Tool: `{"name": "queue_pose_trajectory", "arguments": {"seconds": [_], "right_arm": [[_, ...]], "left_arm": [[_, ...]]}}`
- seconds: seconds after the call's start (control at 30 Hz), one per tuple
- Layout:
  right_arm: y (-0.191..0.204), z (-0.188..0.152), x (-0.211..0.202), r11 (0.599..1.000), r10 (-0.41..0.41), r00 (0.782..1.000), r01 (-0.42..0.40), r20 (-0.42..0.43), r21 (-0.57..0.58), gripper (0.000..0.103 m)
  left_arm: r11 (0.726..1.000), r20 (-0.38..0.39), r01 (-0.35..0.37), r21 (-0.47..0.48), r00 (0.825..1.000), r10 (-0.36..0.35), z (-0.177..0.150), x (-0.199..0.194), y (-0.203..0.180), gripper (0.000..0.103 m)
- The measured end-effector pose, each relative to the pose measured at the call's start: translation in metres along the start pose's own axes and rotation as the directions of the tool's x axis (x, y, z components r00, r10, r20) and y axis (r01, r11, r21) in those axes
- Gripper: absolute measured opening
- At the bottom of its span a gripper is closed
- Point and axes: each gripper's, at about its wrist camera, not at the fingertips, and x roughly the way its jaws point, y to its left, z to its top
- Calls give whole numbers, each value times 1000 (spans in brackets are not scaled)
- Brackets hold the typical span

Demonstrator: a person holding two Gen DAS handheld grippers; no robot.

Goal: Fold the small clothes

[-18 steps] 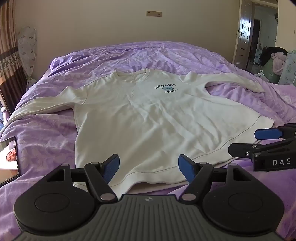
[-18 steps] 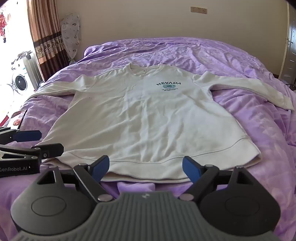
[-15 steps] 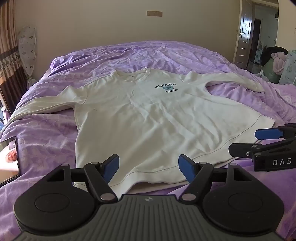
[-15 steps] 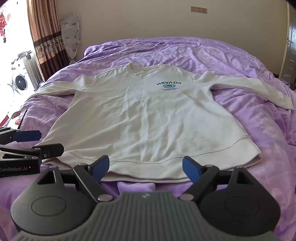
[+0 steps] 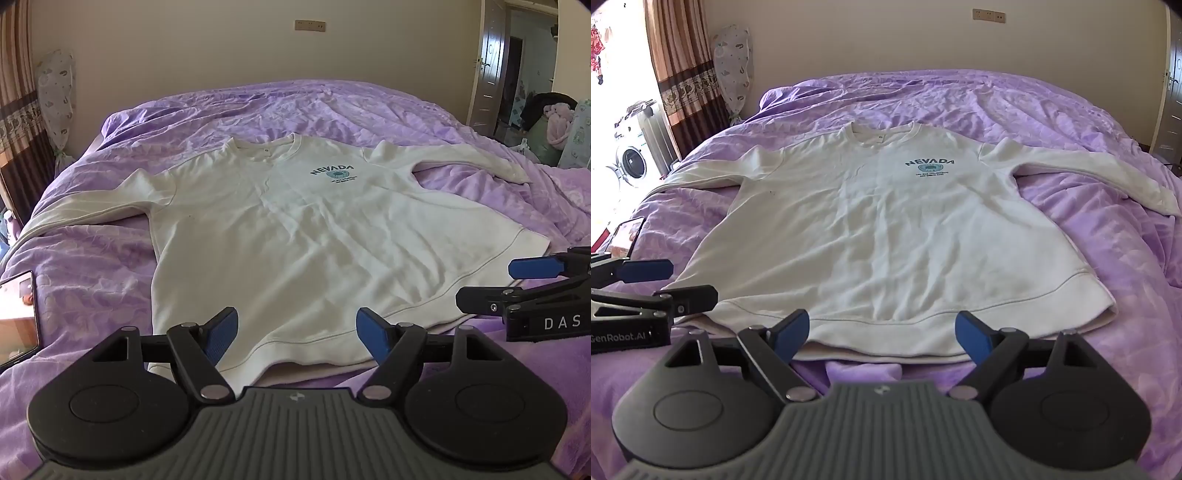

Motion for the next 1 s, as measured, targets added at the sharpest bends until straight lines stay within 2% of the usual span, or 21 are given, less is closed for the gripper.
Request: {"name": "queue_pose_trajectory", "arguments": {"seconds": [1.0], "right_arm": [[1,0,2,1000,3,1000,-3,-9,4,82]], "left_arm": [[1000,-6,0,-1,1000,0,-2,4,3,86]]}}
